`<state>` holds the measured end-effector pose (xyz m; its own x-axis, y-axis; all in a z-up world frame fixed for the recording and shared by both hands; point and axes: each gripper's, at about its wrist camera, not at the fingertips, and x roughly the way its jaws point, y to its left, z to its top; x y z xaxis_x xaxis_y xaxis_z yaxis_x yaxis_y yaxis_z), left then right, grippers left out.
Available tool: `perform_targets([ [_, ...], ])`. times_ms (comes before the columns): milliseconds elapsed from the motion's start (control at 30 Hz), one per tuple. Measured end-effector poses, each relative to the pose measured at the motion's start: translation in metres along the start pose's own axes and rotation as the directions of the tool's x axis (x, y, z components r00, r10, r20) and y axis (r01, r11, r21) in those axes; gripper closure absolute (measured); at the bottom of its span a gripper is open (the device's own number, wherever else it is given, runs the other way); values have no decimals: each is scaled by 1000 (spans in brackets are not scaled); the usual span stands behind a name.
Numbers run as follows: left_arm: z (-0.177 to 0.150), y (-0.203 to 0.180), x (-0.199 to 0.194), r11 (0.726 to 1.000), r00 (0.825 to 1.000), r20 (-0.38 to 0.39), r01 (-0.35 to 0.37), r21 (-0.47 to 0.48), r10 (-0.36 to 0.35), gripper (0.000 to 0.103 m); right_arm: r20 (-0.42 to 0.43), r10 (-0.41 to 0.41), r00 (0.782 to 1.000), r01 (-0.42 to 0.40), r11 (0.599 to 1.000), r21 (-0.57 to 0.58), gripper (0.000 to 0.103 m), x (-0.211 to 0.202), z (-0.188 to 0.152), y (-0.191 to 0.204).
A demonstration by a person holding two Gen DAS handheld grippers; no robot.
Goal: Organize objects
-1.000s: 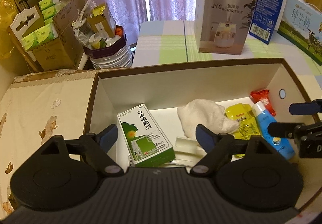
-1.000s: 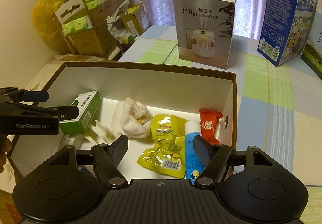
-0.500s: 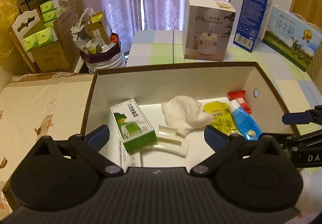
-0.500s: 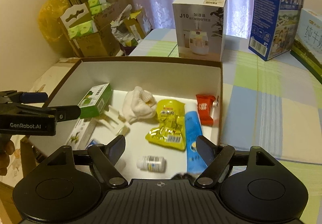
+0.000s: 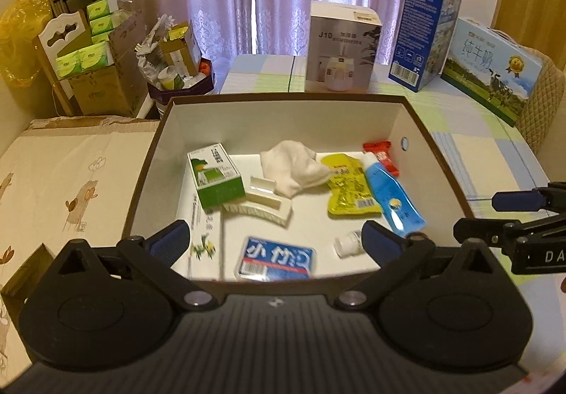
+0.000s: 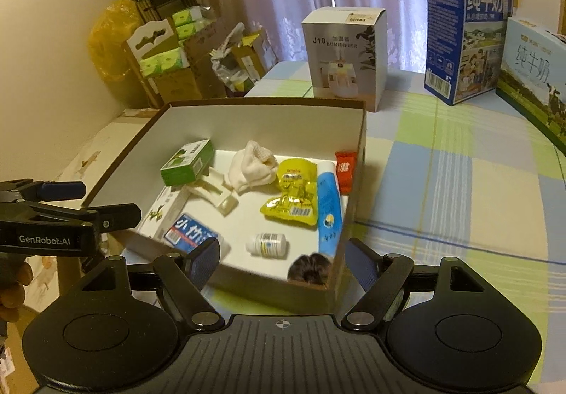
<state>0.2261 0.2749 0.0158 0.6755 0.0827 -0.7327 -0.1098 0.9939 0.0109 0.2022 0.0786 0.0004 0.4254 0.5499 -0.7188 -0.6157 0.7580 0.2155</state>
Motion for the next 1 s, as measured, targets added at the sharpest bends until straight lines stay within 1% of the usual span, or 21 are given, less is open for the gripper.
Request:
perform_targets([
  [100, -8, -11, -11, 1000, 1000, 0, -8, -12, 8, 1, 4, -2, 1000, 2, 1000, 2, 28, -14, -10, -7],
  [200, -16, -23, -21, 1000, 1000, 0, 0, -22, 0, 1, 4, -11, 1000, 11, 1000, 3, 28, -29, -21, -16],
  [467, -39, -66, -46, 1000, 1000, 1, 12, 2, -12, 1, 9, -42, 999, 42, 999, 26, 28, -69, -51, -40],
  [833, -72, -128, -74, 996, 996, -23, 85, 22, -84, 1, 19, -61, 998, 60, 997, 47, 28, -125, -94, -65],
  [1000, -84, -152, -85, 994, 994, -36, 101, 32, -100, 1, 18, -77, 997, 76, 995, 64, 28, -145, -112, -74],
])
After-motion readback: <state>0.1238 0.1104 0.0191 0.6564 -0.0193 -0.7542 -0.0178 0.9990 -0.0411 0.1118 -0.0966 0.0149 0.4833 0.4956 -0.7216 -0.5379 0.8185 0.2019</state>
